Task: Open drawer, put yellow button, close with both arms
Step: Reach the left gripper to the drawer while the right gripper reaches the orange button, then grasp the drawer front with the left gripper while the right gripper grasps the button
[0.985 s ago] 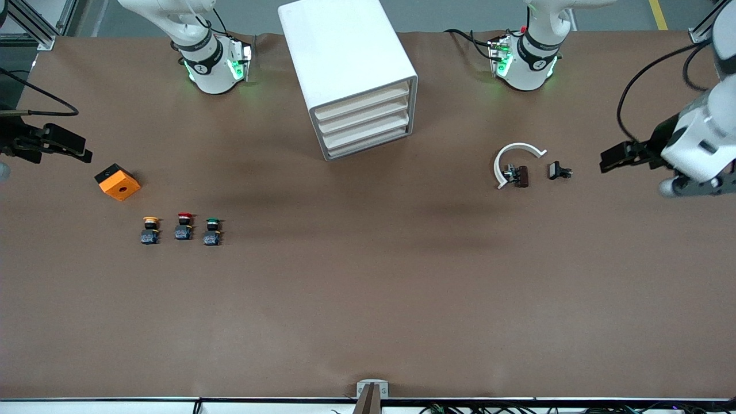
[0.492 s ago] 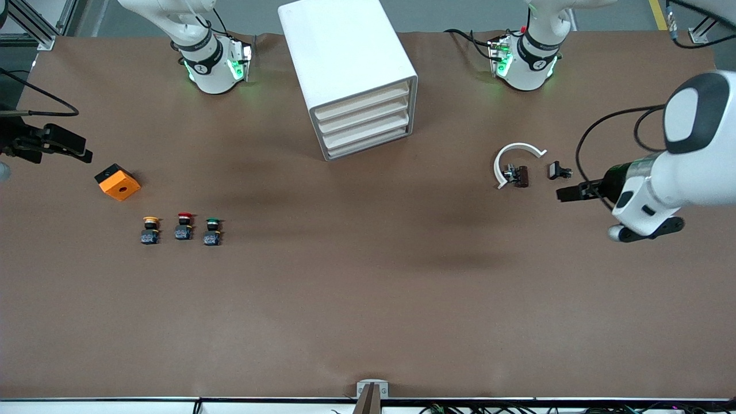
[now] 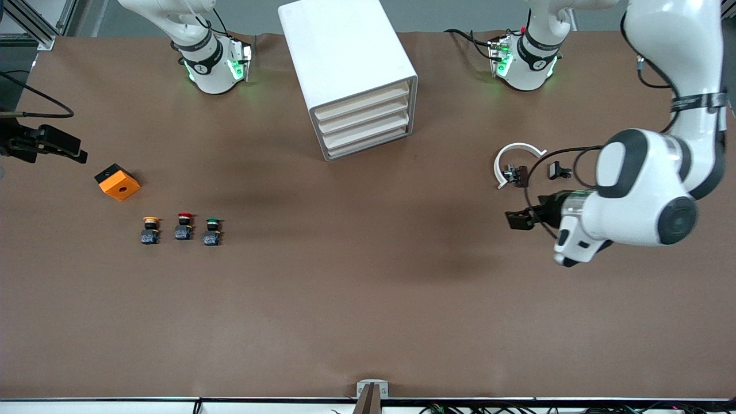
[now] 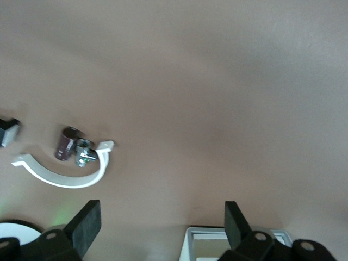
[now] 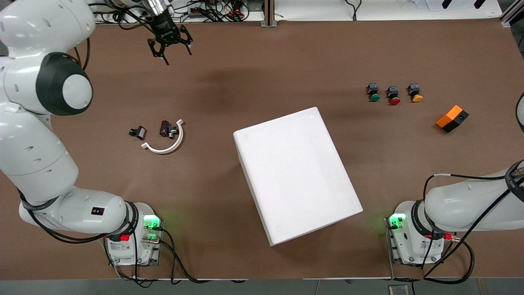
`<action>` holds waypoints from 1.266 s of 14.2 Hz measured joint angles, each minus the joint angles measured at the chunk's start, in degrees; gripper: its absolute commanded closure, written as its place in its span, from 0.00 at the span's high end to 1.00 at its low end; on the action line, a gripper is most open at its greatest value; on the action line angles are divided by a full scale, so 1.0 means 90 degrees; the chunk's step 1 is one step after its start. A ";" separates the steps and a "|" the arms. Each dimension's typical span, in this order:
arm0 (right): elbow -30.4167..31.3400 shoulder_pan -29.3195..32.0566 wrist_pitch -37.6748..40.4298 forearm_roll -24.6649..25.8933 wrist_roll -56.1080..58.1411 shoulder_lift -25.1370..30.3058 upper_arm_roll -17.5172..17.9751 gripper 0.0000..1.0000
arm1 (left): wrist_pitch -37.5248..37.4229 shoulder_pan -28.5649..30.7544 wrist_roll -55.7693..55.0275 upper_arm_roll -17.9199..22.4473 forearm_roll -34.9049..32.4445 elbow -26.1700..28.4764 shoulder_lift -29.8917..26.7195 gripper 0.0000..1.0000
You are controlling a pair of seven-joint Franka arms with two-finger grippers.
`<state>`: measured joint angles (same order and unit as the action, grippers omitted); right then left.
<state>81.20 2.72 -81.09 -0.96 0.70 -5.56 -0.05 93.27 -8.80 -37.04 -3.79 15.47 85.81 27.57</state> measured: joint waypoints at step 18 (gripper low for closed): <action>0.3325 0.0742 -0.5355 0.0631 0.1235 -0.2034 -0.0018 1.00 | -0.1571 -0.1439 -0.8664 -0.0044 0.2670 -0.0544 0.1653 1.00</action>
<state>111.12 9.40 -129.29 4.72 11.82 -23.87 -0.22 79.14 -21.74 -115.02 -4.19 39.50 80.92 42.45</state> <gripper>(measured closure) 0.000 0.000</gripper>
